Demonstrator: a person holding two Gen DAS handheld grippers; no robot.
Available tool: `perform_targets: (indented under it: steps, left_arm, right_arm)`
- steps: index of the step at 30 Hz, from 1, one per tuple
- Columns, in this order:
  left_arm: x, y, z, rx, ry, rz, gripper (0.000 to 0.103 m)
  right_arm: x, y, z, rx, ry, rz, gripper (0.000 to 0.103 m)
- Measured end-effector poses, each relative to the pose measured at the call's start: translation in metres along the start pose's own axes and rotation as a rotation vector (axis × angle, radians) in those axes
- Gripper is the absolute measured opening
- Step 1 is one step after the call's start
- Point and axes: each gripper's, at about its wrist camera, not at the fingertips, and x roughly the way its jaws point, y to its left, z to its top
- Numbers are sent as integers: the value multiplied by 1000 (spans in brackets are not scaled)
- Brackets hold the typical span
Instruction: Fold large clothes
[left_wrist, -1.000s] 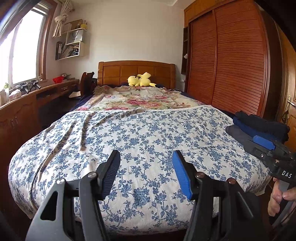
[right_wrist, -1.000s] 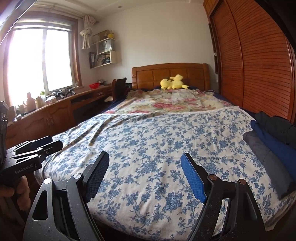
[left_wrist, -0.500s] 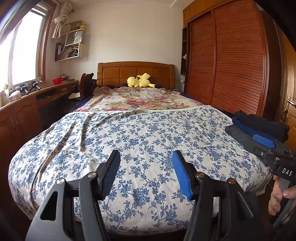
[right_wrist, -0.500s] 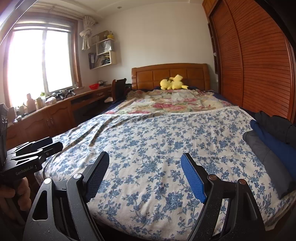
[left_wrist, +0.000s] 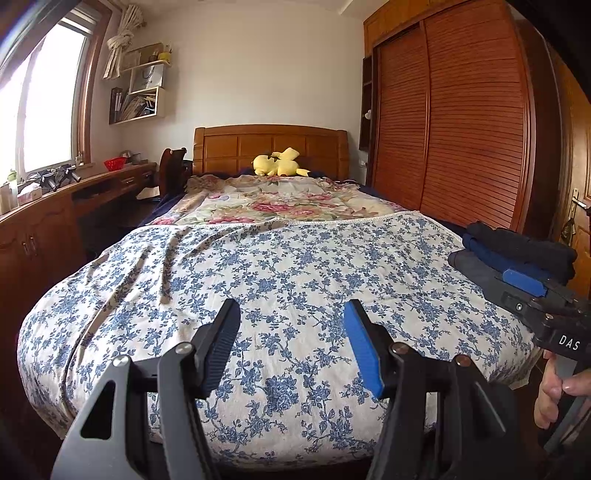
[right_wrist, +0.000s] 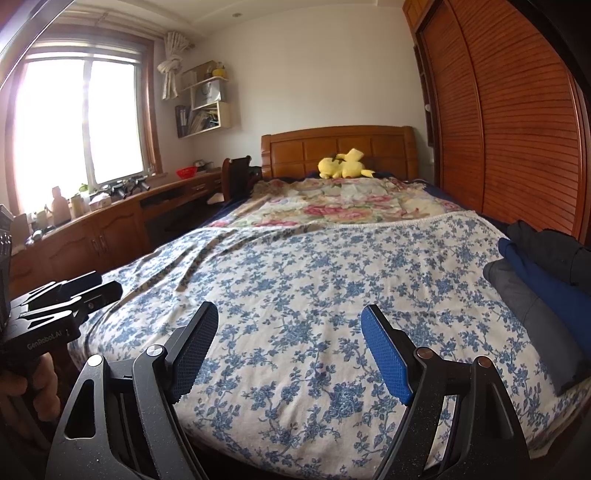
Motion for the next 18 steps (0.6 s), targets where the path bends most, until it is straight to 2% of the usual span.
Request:
perform_targets:
  steps: [18]
  left_arm:
    - [-2,-3,3,5,-6,0,58]
  right_arm:
    - [-1,1,0,1,-6,-3,82]
